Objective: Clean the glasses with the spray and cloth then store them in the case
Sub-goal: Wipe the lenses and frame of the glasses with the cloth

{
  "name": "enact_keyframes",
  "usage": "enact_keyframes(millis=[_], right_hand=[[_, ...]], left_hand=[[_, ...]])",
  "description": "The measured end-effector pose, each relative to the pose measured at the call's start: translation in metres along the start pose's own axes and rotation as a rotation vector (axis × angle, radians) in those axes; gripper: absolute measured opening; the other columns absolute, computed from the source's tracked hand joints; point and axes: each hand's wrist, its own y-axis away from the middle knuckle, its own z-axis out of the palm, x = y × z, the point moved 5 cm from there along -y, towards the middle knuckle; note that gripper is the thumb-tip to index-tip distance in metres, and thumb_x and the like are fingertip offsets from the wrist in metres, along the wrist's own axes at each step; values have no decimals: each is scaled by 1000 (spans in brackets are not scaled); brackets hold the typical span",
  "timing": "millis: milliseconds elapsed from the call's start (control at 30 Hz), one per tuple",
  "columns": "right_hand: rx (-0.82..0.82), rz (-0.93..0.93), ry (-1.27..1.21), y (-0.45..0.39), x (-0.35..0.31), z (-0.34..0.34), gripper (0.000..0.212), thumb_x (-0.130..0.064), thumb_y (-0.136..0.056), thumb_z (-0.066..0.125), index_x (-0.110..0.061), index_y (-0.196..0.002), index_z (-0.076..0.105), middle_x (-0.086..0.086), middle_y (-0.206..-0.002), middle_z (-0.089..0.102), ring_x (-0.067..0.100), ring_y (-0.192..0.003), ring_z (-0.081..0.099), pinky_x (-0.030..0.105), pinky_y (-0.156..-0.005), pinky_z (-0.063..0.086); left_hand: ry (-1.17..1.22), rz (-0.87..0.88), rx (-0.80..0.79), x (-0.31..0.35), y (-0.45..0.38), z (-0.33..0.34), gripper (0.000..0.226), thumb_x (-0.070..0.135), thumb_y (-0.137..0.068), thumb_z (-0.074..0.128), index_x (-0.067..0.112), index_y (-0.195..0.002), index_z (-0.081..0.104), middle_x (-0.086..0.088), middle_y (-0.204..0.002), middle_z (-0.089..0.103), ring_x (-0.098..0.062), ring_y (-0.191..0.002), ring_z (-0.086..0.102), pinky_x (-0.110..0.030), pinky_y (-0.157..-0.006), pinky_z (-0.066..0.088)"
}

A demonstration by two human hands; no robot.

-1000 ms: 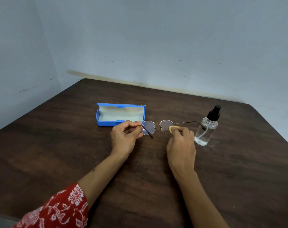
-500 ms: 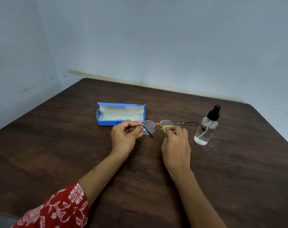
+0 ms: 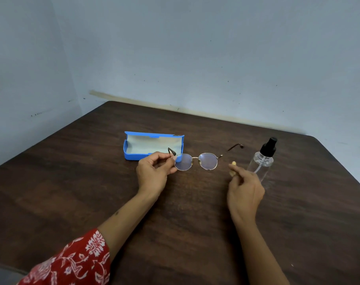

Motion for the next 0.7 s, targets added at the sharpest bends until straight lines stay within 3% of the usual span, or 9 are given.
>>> enact_keyframes(millis=[200, 433, 533, 700], right_hand=[[-108, 49, -254, -2, -3, 5, 19, -19, -91, 61, -18, -106, 72, 0, -102, 64, 8, -83, 62, -1, -74, 40], [-158, -123, -285, -7, -6, 3, 15, -13, -88, 65, -11, -101, 73, 1, -99, 67, -12, -86, 59, 1, -74, 41], [-195, -123, -302, -6, -8, 5, 12, -17, -89, 64, -19, -98, 72, -4, -95, 68, -8, -84, 61, 3, -71, 42], [-189, -68, -380, -6, -9, 1, 10, -23, -88, 65, -30, -93, 70, -13, -83, 68, 15, -76, 67, 18, -70, 52]], left_hand=[[-39, -10, -45, 0, -2, 0, 10, 2, -79, 70, 12, -78, 69, -7, -79, 70, -11, -70, 69, -25, -63, 59], [-57, -23, -131, 3, -6, 2, 11, 4, -80, 69, 5, -91, 70, -11, -84, 71, -12, -74, 69, -18, -60, 56], [-36, -79, -135, 3, -10, -1, 15, 3, -81, 68, 3, -95, 69, -11, -85, 71, -10, -71, 69, -15, -60, 55], [132, -245, -241, 6, -12, 0, 19, -10, -79, 62, -2, -96, 67, -11, -90, 71, -15, -79, 71, -23, -71, 59]])
